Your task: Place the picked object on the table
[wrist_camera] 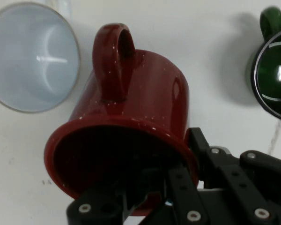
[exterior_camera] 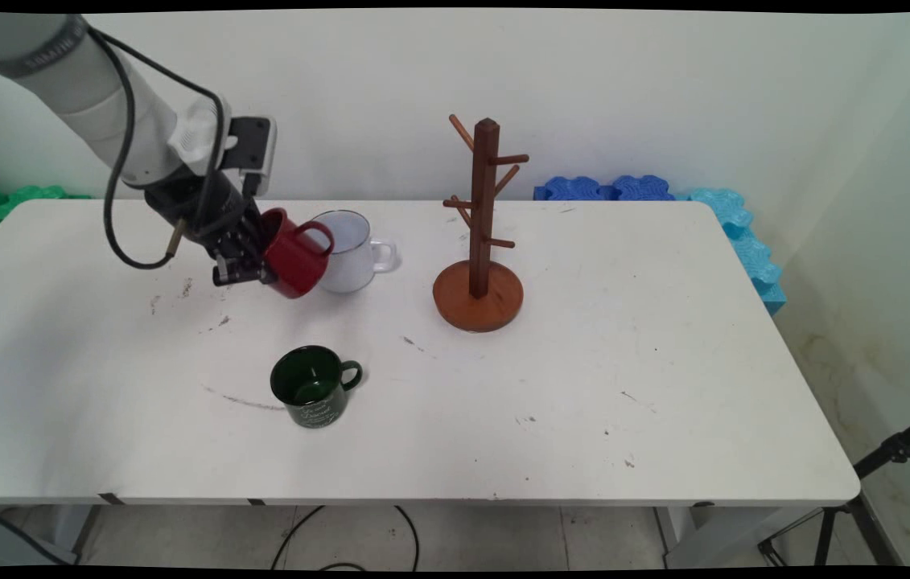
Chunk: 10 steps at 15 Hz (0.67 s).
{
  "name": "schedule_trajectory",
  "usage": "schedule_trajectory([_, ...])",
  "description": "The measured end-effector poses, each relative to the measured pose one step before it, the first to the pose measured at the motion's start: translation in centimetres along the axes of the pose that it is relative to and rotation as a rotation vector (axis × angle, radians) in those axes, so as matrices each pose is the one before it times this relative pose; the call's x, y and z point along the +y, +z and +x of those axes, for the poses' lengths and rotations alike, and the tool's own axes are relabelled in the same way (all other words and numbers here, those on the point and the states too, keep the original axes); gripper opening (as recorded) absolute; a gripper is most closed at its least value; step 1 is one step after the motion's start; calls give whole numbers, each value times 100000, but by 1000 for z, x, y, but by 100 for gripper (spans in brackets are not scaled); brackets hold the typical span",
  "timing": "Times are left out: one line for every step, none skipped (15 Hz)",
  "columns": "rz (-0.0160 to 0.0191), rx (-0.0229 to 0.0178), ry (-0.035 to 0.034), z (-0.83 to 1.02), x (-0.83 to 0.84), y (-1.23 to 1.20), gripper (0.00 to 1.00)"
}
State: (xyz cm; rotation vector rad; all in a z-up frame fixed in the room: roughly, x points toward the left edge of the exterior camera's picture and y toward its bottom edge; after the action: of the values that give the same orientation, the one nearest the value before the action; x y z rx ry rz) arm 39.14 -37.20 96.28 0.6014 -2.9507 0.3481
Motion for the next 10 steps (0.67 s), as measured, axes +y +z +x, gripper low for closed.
schedule_trajectory([-425, -1867, 402, -11, 52, 550, 0])
schedule_trajectory([-374, -1541, 412, 15, 55, 480, 0])
schedule_trajectory([-506, -1802, 162, 35, 92, 605, 0])
schedule_trajectory([-297, -932, 27, 38, 60, 329, 0])
schedule_trajectory([-593, -1220, 22, 142, 92, 523, 0])
schedule_trajectory([-435, -892, -53, 127, 79, 419, 0])
schedule_trajectory([-440, -780, -15, 192, 72, 439, 0])
schedule_trajectory([-441, -892, -3, 259, 52, 546, 0])
schedule_trajectory([-376, -897, 83, 334, 25, 614, 0])
schedule_trajectory([-207, -600, -40, 248, -7, 494, 0])
